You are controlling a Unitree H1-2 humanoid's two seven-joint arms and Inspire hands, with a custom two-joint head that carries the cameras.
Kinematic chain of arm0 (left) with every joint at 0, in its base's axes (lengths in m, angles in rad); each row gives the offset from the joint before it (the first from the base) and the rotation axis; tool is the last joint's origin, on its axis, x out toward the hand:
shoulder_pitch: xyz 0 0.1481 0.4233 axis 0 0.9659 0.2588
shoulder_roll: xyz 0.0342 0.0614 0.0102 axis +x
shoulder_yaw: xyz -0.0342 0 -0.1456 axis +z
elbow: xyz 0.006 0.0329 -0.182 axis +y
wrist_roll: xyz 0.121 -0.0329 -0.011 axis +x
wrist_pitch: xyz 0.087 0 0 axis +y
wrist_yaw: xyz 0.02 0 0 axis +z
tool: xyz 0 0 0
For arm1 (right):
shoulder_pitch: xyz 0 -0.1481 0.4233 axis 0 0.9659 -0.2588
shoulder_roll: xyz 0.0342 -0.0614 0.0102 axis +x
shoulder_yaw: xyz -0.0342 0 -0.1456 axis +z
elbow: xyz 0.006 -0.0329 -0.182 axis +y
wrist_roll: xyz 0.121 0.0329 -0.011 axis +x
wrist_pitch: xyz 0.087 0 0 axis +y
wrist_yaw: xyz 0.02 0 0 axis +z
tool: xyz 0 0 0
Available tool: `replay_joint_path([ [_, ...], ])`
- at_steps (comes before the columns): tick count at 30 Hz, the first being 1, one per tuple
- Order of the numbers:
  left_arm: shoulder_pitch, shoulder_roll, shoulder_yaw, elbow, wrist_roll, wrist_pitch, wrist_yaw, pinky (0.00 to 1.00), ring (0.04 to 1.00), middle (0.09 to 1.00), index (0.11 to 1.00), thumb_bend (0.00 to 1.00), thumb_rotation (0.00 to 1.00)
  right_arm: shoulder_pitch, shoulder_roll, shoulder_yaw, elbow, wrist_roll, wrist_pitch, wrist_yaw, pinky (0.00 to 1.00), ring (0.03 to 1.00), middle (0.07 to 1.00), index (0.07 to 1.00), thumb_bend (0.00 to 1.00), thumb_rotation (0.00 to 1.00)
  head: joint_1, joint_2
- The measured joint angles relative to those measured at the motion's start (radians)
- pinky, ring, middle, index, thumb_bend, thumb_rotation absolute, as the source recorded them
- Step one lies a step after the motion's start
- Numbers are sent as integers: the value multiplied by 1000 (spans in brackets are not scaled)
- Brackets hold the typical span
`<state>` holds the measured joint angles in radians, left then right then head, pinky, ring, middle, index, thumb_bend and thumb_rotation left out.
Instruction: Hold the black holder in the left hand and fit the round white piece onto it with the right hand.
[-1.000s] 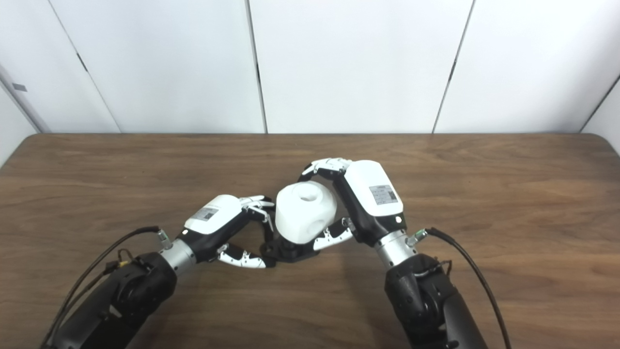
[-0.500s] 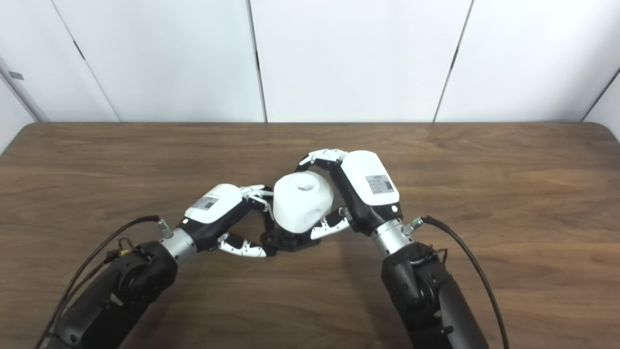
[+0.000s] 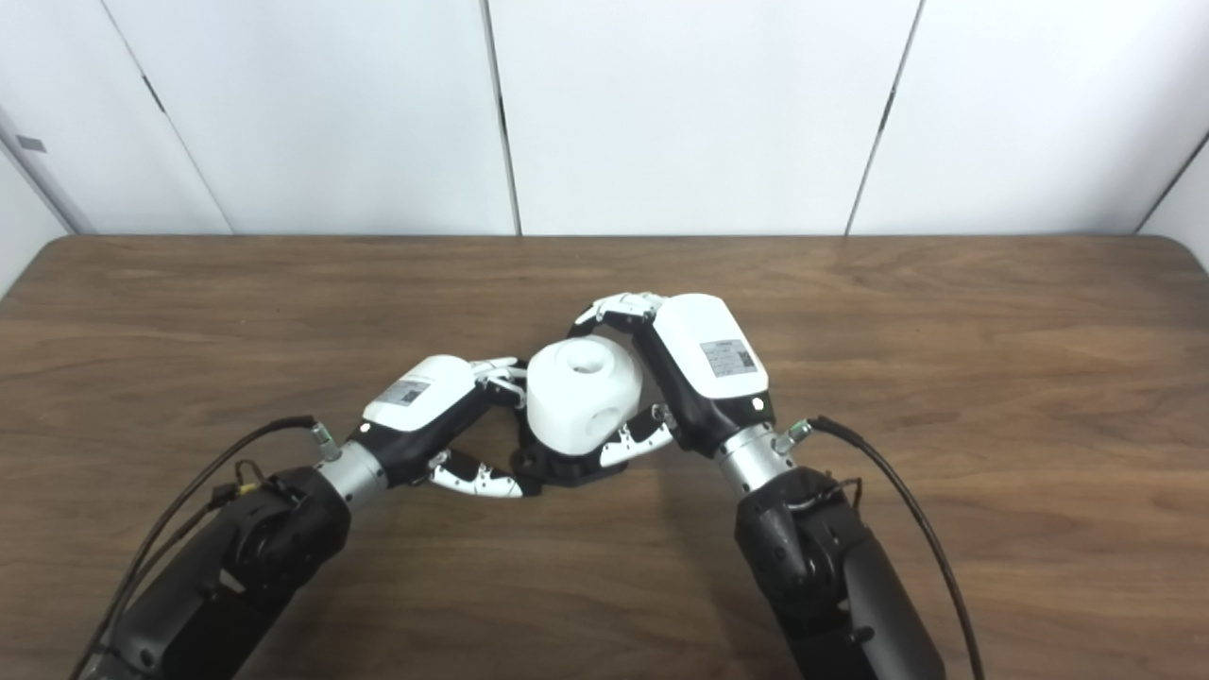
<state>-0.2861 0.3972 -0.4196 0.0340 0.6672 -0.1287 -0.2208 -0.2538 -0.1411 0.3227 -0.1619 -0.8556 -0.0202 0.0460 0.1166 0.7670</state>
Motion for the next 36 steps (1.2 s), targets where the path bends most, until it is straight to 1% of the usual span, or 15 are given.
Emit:
replay_joint_path([
  [4,0,0,-1,-2,3,0,0,867,916,851,480,524,72,-4,4,2,8,5,0,0,700,741,728,481,521,137,2,0],
  [9,0,0,-3,-3,4,-1,0,865,916,851,480,524,73,-12,17,5,35,11,0,0,691,741,730,481,521,137,0,3],
  [24,0,0,-3,-8,3,4,-8,880,919,850,480,524,72,-15,28,22,41,7,2,0,700,744,727,481,520,140,2,9],
  [31,0,0,-2,-12,3,7,-15,877,913,847,480,524,72,-23,-10,37,41,10,-21,6,735,753,730,481,519,142,-5,15],
  [36,1,0,0,-12,3,5,-15,875,909,843,480,524,71,-21,-53,41,38,18,-32,30,721,744,723,481,521,139,-9,18],
])
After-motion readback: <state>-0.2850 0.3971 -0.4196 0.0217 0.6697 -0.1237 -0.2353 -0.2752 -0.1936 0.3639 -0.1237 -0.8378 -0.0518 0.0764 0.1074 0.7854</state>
